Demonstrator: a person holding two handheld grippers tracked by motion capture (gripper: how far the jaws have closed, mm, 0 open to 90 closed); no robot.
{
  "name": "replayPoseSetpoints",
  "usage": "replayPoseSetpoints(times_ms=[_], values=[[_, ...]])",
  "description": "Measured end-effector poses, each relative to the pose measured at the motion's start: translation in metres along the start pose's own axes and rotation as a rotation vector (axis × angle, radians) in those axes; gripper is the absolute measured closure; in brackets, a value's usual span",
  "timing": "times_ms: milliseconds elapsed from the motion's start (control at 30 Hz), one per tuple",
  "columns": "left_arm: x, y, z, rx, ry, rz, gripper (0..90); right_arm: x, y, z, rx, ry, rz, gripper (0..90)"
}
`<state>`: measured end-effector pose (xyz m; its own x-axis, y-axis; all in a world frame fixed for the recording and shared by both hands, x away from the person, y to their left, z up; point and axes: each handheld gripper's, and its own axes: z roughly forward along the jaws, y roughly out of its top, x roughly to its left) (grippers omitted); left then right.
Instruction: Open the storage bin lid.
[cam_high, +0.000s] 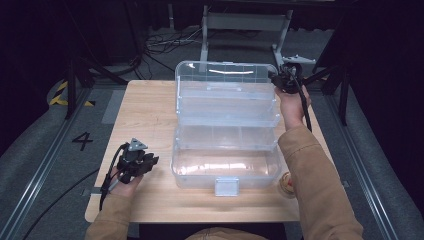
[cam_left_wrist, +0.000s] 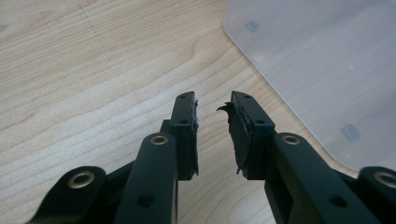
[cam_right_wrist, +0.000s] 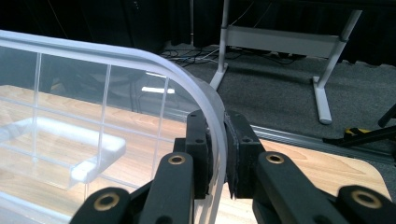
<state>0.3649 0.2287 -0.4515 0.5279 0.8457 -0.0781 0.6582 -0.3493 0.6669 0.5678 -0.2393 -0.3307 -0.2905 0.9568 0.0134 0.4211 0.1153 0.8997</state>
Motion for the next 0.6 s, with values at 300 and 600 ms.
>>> replayPoseSetpoints(times_ms=[300,600], values=[[0.001,-0.009,-0.006,0.005,-0.003,-0.011,71.8,-0.004,-0.003,0.008,0.004,0.019,0.001,81.2],[0.003,-0.014,-0.009,0.015,0.011,-0.02,71.7,-0.008,-0.006,0.017,0.007,0.033,-0.002,81.2]])
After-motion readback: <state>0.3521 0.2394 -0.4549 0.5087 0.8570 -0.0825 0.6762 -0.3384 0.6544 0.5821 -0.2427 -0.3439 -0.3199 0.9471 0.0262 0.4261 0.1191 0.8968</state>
